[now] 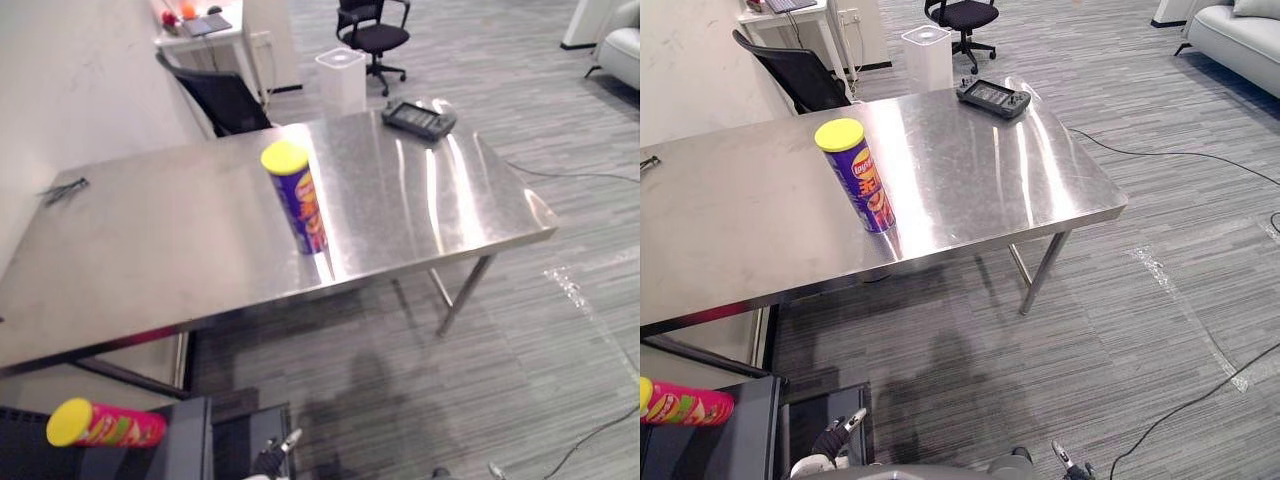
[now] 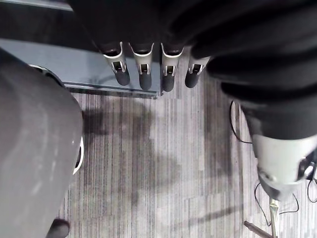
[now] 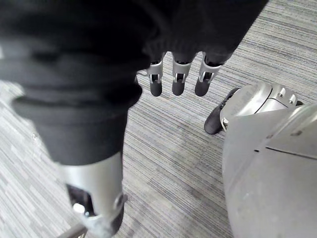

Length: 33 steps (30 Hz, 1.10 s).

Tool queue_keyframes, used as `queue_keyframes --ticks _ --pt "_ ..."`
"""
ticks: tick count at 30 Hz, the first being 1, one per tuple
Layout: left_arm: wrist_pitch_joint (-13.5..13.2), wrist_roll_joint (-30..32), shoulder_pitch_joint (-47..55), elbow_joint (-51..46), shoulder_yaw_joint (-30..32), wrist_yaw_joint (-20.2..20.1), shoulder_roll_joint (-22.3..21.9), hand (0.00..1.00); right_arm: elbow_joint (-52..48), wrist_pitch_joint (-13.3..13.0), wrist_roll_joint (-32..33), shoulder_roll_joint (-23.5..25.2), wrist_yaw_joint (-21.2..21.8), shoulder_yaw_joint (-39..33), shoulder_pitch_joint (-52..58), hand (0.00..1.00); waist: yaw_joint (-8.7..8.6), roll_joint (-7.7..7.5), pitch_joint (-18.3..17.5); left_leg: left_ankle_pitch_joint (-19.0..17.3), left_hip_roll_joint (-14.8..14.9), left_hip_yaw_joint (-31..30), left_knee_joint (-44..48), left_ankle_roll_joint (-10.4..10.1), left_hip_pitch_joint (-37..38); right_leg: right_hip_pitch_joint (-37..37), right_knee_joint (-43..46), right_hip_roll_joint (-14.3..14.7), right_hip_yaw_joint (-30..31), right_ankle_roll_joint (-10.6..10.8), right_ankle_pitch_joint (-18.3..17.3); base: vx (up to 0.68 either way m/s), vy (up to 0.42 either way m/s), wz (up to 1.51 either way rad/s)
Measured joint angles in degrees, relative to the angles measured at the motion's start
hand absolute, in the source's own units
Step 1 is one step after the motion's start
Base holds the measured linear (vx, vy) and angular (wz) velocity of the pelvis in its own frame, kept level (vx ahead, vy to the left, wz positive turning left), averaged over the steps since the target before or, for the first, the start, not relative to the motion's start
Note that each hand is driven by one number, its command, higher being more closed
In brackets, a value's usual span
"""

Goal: Put the gum and the chips on the shelf.

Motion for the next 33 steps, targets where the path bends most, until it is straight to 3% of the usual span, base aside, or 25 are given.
queue_keyframes --ticks 4,10,15,19,20,21,25,30,33 --pt "0.0 0.5 0.1 0.0 0.9 0.0 0.0 0.0 0.0 0.2 -0.2 -1.7 -1.3 -8.6 -1.1 0.0 0.22 -0.03 -0.1 0.3 0.2 -0.2 -0.4 0.2 -0.1 0.2 -1.1 -0.1 -1.1 -0.1 1.7 0.0 0.0 0.0" --pt "0.1 1.6 0.2 -0.6 2.0 -0.2 0.2 0.0 -3.7 0.0 1.5 -9.5 -4.5 -19.3 -5.7 0.0 0.2 -0.1 -0.1 1.9 -0.6 -0.4 -2.7 0.8 -1.2 -1.6 -1.9 -0.4 -1.8 0.0 4.3 -0.08 -0.004 0.01" --pt "0.0 1.5 0.9 -2.5 4.8 0.0 0.2 0.0 -23.6 -2.6 2.3 -13.7 -11.4 -23.5 -9.8 0.0 0.13 -0.41 0.0 4.0 -1.4 -1.7 -5.4 0.9 -3.4 -4.3 -2.4 -0.6 -2.9 0.0 4.5 -0.14 -0.052 0.03" --pt "0.1 1.5 1.4 -3.1 5.2 0.1 0.3 0.0 -35.9 -5.4 -0.5 -15.3 -15.9 -23.4 -14.8 0.0 0.3 -1.7 0.1 6.9 -2.2 -1.8 -8.2 0.7 -4.4 -6.3 -3.5 -0.8 -3.4 0.0 3.7 -0.16 -0.093 -0.06" --pt "0.1 1.5 1.3 -3.1 5.2 0.0 0.3 0.0 -39.5 -5.6 -2.3 -15.2 -17.2 -22.9 -16.2 0.0 0.48 -2.8 0.1 8.3 -3.2 -1.8 -10.1 0.8 -4.4 -7.0 -3.8 -1.5 -3.9 1.0 1.9 -0.18 -0.108 0.07" --pt "0.1 1.6 1.4 -3.1 5.0 0.0 0.0 0.0 -42.7 -5.6 -3.1 -15.2 -17.7 -22.4 -16.8 0.0 0.29 -3.08 0.2 9.9 -3.4 -2.7 -12.4 0.5 -4.3 -7.6 -3.6 -0.9 -4.3 0.6 1.7 -0.18 -0.107 0.15" --pt "0.7 1.6 1.4 -3.2 4.4 0.0 -0.1 0.0 -51.7 -6.2 -5.9 -15.2 -17.9 -18.4 -16.8 0.0 0.46 -2.83 0.1 11.6 -2.7 -3.7 -14.0 0.4 -4.2 -7.9 -2.8 -0.1 -4.9 1.1 1.4 -0.11 -0.076 0.1" --pt "0.7 1.7 2.7 -5.4 3.4 -0.6 0.3 0.0 -64.2 -6.7 -7.3 -15.3 -12.4 -8.0 -16.7 0.0 0.56 -3.73 -1.3 12.0 -2.7 -5.0 -14.0 0.5 -5.1 -7.9 -2.7 -0.3 -6.0 1.1 2.5 -0.01 -0.009 0.13" --pt "0.7 1.8 2.8 -6.5 2.9 -1.5 1.3 0.0 -65.7 -6.7 -7.7 -17.2 -7.9 0.0 -17.2 0.0 1.53 -5.47 -1.5 12.1 -2.8 -5.8 -14.0 0.6 -5.3 -7.8 -2.8 -0.3 -6.3 1.0 2.7 0.02 -0.001 0.1"
